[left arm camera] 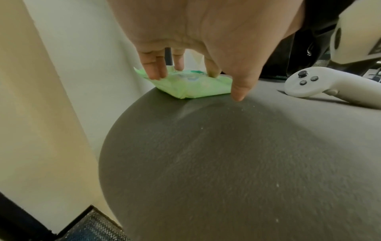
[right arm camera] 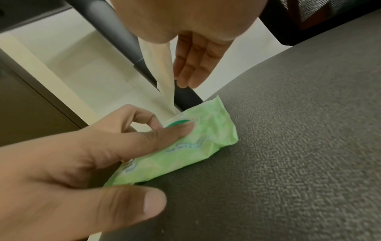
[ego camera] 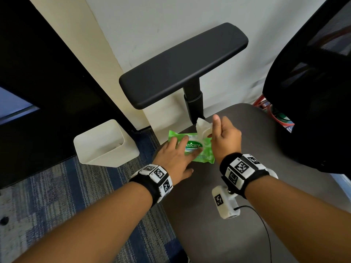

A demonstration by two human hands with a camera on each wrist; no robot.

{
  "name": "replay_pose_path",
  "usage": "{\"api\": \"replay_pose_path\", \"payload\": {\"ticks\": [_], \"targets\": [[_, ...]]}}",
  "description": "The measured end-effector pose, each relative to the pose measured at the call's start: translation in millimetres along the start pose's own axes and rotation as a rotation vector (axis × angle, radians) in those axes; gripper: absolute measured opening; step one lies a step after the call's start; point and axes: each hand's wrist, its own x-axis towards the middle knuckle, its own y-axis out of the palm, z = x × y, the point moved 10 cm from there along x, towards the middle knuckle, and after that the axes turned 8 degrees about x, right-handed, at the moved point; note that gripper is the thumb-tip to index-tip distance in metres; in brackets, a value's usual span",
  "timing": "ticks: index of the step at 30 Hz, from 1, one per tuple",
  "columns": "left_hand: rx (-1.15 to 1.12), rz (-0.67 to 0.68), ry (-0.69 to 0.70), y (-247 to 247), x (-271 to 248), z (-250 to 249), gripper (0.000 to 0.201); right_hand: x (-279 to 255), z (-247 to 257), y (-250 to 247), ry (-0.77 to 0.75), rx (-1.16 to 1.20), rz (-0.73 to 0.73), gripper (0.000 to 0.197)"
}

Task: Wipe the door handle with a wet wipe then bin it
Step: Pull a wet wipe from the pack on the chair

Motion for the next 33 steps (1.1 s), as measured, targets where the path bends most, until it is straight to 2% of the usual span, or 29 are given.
{"api": "replay_pose_path", "payload": {"ticks": [7, 10, 13, 16, 17, 21, 24, 28, 31, 33], "targets": [[-0.063, 0.002, -0.049, -3, 4, 1, 0.06, -4, 11, 13, -0.018, -0.008, 0.103, 0.052], [-0.275, -0.032, -0.116, -8, 1, 8, 0.048, -6, 8, 13, 0.037, 0.064, 0.104, 0.049], [-0.548, -0.15, -0.221, -20, -2, 19, 0.038, -11, 12, 12, 0.063, 0.09, 0.097, 0.045], [-0.822, -0.229, -0.405, -29, -12, 35, 0.041, -18, 21, 12, 0.079, 0.11, 0.099, 0.045], [-0.871, -0.24, -0.426, -33, -16, 37, 0.042, -21, 26, 12, 0.081, 0.119, 0.1, 0.045], [-0.84, -0.315, -0.353, -63, -31, 37, 0.027, -35, 53, 13, 0.07, 0.161, 0.111, 0.047], [-0.864, -0.362, -0.349, -84, -49, 44, 0.017, -47, 77, 13, 0.07, 0.227, 0.126, 0.048], [-0.901, -0.407, -0.332, -115, -85, 57, 0.011, -71, 120, 20, 0.024, 0.264, 0.223, 0.014], [-0.921, -0.411, -0.331, -137, -112, 67, 0.014, -87, 151, 28, -0.009, 0.254, 0.341, 0.042], [-0.899, -0.424, -0.329, -159, -134, 74, 0.015, -98, 180, 33, -0.05, 0.21, 0.403, 0.038]]}}
